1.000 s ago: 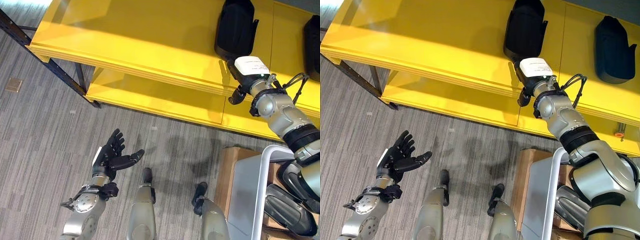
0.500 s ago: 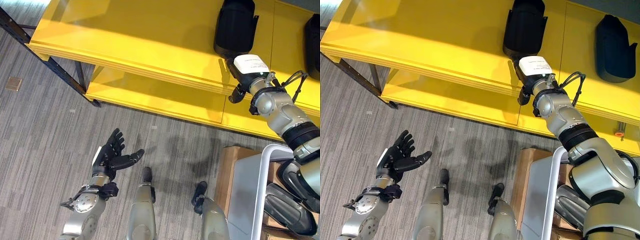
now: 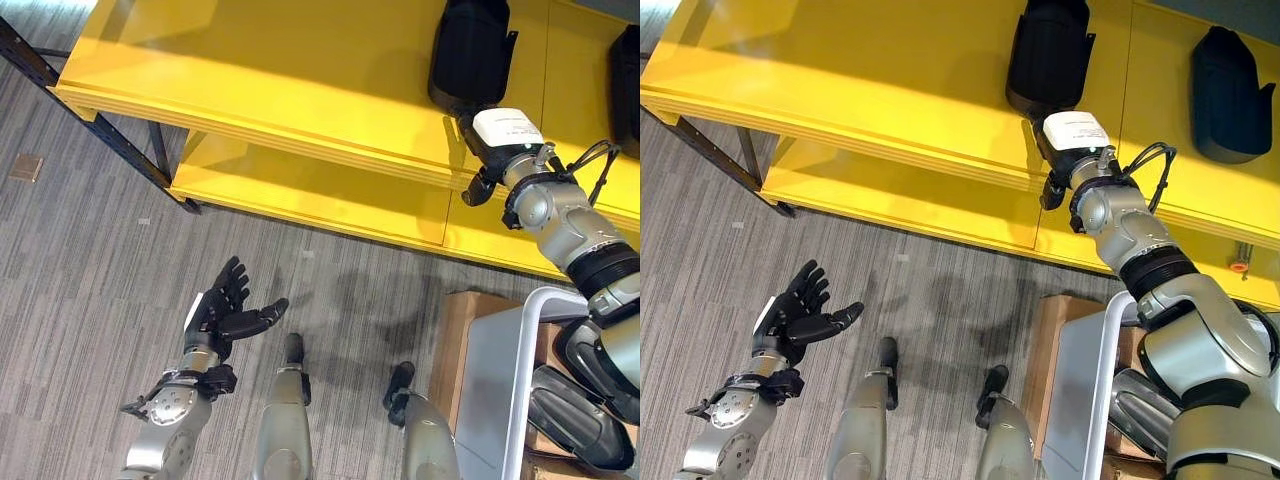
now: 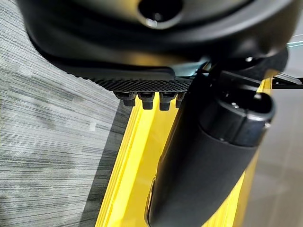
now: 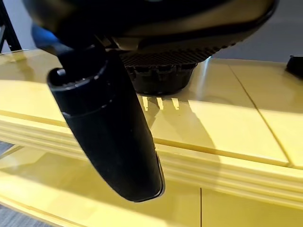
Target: Move parts from the plastic box to the shelf.
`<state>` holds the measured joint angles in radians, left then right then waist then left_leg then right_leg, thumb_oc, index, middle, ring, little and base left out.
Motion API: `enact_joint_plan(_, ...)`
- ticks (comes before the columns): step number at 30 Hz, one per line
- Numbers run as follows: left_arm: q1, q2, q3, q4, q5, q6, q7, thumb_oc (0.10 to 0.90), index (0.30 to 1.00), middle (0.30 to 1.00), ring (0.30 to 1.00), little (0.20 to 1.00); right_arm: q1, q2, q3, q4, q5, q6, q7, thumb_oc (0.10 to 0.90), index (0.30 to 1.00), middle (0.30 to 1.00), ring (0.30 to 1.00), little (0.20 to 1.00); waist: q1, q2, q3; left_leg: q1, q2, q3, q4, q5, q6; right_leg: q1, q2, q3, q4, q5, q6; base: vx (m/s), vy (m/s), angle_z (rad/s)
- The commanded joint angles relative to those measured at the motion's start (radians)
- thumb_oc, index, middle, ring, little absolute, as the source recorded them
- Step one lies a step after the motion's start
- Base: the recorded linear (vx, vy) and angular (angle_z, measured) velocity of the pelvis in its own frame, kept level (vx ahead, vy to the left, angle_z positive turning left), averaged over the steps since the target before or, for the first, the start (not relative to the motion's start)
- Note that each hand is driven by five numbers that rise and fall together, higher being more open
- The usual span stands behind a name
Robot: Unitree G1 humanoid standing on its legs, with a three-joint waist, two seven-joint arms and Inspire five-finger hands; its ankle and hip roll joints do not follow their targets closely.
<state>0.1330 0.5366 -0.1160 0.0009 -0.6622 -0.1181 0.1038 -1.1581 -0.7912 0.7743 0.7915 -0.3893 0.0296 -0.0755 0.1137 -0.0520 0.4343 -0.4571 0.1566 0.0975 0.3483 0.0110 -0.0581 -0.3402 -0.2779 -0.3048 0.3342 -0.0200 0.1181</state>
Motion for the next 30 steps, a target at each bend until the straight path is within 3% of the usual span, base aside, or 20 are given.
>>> enact_joint_plan(1, 0.004, 0.060, 0.032, -0.114, -0.009, -0.105, -0.006, 0.900, 1.000, 1.000, 1.000, 1.000, -0.188, -0.074, 0.022, -0.005, -0.004, 0.006, -0.089, 0.900, 1.000, 1.000, 1.000, 1.000, 0.006, -0.003, -0.037, 0.038, 0.050, -0.027, 0.050, -0.108, -0.018, -0.003, 0.020, 0.030, 0.031, -0.038, 0.007, 0.00, 0.000, 0.00)
enact_joint_plan(2, 0.003, 0.060, 0.032, -0.114, -0.009, -0.105, -0.006, 0.900, 1.000, 1.000, 1.000, 1.000, -0.189, -0.075, 0.022, -0.005, -0.004, 0.006, -0.090, 0.900, 1.000, 1.000, 1.000, 1.000, 0.006, -0.005, -0.033, 0.028, 0.048, -0.020, 0.048, -0.086, -0.010, -0.011, 0.017, 0.024, 0.025, -0.019, -0.002, -0.07, 0.006, -0.01)
enact_joint_plan(10, 0.007, 0.060, 0.035, -0.115, -0.011, -0.106, -0.007, 0.900, 1.000, 1.000, 1.000, 1.000, -0.191, -0.088, 0.025, -0.002, -0.013, 0.006, -0.092, 0.900, 1.000, 1.000, 1.000, 1.000, 0.007, -0.001, -0.037, 0.032, 0.047, -0.030, 0.051, -0.106, -0.017, -0.007, 0.018, 0.026, 0.032, -0.038, 0.007, 0.01, -0.002, 0.01)
enact_joint_plan(11, 0.006, 0.060, 0.035, -0.115, -0.011, -0.106, -0.007, 0.900, 1.000, 1.000, 1.000, 1.000, -0.191, -0.089, 0.024, -0.002, -0.013, 0.007, -0.092, 0.900, 1.000, 1.000, 1.000, 1.000, 0.007, -0.002, -0.034, 0.021, 0.045, -0.023, 0.049, -0.084, -0.009, -0.015, 0.015, 0.019, 0.025, -0.019, -0.002, 0.00, 0.000, 0.00)
enact_joint_plan(12, 0.008, 0.060, 0.037, -0.114, -0.010, -0.106, -0.006, 0.900, 1.000, 1.000, 1.000, 1.000, -0.191, -0.090, 0.023, -0.001, -0.014, 0.007, -0.093, 0.900, 1.000, 1.000, 1.000, 1.000, 0.007, 0.000, -0.037, 0.032, 0.047, -0.031, 0.051, -0.106, -0.017, -0.007, 0.019, 0.027, 0.031, -0.038, 0.007, -0.07, 0.010, 0.01)
enact_joint_plan(13, 0.007, 0.060, 0.037, -0.115, -0.010, -0.107, -0.006, 0.900, 1.000, 1.000, 1.000, 1.000, -0.192, -0.091, 0.023, -0.001, -0.014, 0.007, -0.093, 0.900, 1.000, 1.000, 1.000, 1.000, 0.006, -0.002, -0.034, 0.021, 0.045, -0.024, 0.049, -0.084, -0.009, -0.014, 0.015, 0.020, 0.025, -0.019, -0.002, 0.07, -0.006, 0.01)
enact_joint_plan(14, 0.008, 0.059, 0.038, -0.115, -0.010, -0.107, -0.005, 0.900, 1.000, 1.000, 1.000, 1.000, -0.192, -0.089, 0.022, -0.001, -0.015, 0.007, -0.094, 0.900, 1.000, 1.000, 1.000, 1.000, 0.007, -0.001, -0.037, 0.032, 0.048, -0.030, 0.051, -0.106, -0.017, -0.008, 0.019, 0.027, 0.032, -0.037, 0.007, 0.00, 0.000, 0.00)
enact_joint_plan(16, 0.008, 0.059, 0.039, -0.116, -0.009, -0.107, -0.005, 0.900, 1.000, 1.000, 1.000, 1.000, -0.193, -0.090, 0.022, 0.000, -0.015, 0.007, -0.095, 0.900, 1.000, 1.000, 1.000, 1.000, 0.006, -0.003, -0.035, 0.020, 0.047, -0.024, 0.050, -0.085, -0.008, -0.016, 0.015, 0.022, 0.027, -0.019, -0.003, 0.00, 0.000, 0.00)
enact_joint_plan(17, 0.010, 0.059, 0.038, -0.115, -0.010, -0.106, -0.006, 0.900, 1.000, 1.000, 1.000, 1.000, -0.194, -0.089, 0.024, 0.003, -0.015, 0.009, -0.094, 0.900, 1.000, 1.000, 1.000, 1.000, 0.007, -0.001, -0.038, 0.030, 0.049, -0.031, 0.054, -0.108, -0.016, -0.009, 0.018, 0.028, 0.035, -0.037, 0.007, -0.07, 0.010, 0.00)
enact_joint_plan(18, 0.009, 0.058, 0.038, -0.115, -0.011, -0.106, -0.006, 0.900, 1.000, 1.000, 1.000, 1.000, -0.197, -0.089, 0.025, 0.004, -0.016, 0.009, -0.096, 0.900, 1.000, 1.000, 1.000, 1.000, 0.006, -0.002, -0.034, 0.019, 0.046, -0.025, 0.052, -0.086, -0.008, -0.017, 0.015, 0.022, 0.028, -0.019, -0.002, 0.07, -0.008, -0.01)
enact_joint_plan(19, 0.011, 0.057, 0.038, -0.114, -0.013, -0.106, -0.007, 0.900, 1.000, 1.000, 1.000, 1.000, -0.197, -0.091, 0.025, 0.004, -0.015, 0.009, -0.096, 0.900, 1.000, 1.000, 1.000, 1.000, 0.008, -0.002, -0.037, 0.030, 0.049, -0.032, 0.054, -0.107, -0.017, -0.007, 0.018, 0.027, 0.033, -0.037, 0.007, -0.08, 0.006, -0.01)
enact_joint_plan(20, 0.009, 0.057, 0.037, -0.115, -0.014, -0.107, -0.007, 0.900, 1.000, 1.000, 1.000, 1.000, -0.201, -0.094, 0.026, 0.003, -0.016, 0.009, -0.098, 0.900, 1.000, 1.000, 1.000, 1.000, 0.007, -0.004, -0.033, 0.018, 0.045, -0.025, 0.053, -0.086, -0.008, -0.016, 0.015, 0.019, 0.028, -0.019, -0.002, 0.07, -0.010, 0.01)
enact_joint_plan(21, 0.010, 0.057, 0.037, -0.114, -0.014, -0.106, -0.007, 0.900, 1.000, 1.000, 1.000, 1.000, -0.200, -0.093, 0.027, 0.003, -0.016, 0.009, -0.097, 0.900, 1.000, 1.000, 1.000, 1.000, 0.007, -0.002, -0.036, 0.029, 0.047, -0.032, 0.056, -0.108, -0.016, -0.008, 0.018, 0.025, 0.035, -0.037, 0.007, 0.00, 0.000, 0.00)
enact_joint_plan(23, 0.006, 0.060, 0.036, -0.112, -0.014, -0.106, -0.007, 0.900, 1.000, 1.000, 1.000, 1.000, -0.205, -0.094, 0.030, 0.004, -0.019, 0.011, -0.097, 0.900, 1.000, 1.000, 1.000, 1.000, 0.007, -0.004, -0.034, 0.018, 0.045, -0.026, 0.053, -0.086, -0.008, -0.018, 0.015, 0.020, 0.030, -0.019, -0.004, -0.04, 0.001, 0.00)
enact_joint_plan(28, 0.006, 0.061, 0.036, -0.113, -0.014, -0.107, -0.008, 0.900, 1.000, 1.000, 1.000, 1.000, -0.207, -0.101, 0.032, 0.007, -0.021, 0.012, -0.097, 0.900, 1.000, 1.000, 1.000, 1.000, 0.007, -0.003, -0.035, 0.028, 0.048, -0.034, 0.055, -0.106, -0.016, -0.012, 0.019, 0.028, 0.040, -0.038, 0.005, 0.03, -0.003, 0.00)
enact_joint_plan(30, 0.005, 0.061, 0.036, -0.114, -0.014, -0.107, -0.007, 0.900, 1.000, 1.000, 1.000, 1.000, -0.211, -0.103, 0.032, 0.009, -0.021, 0.013, -0.098, 0.900, 1.000, 1.000, 1.000, 1.000, 0.006, -0.004, -0.032, 0.017, 0.045, -0.028, 0.052, -0.084, -0.008, -0.021, 0.014, 0.022, 0.034, -0.019, -0.005, -0.08, 0.009, 0.00)
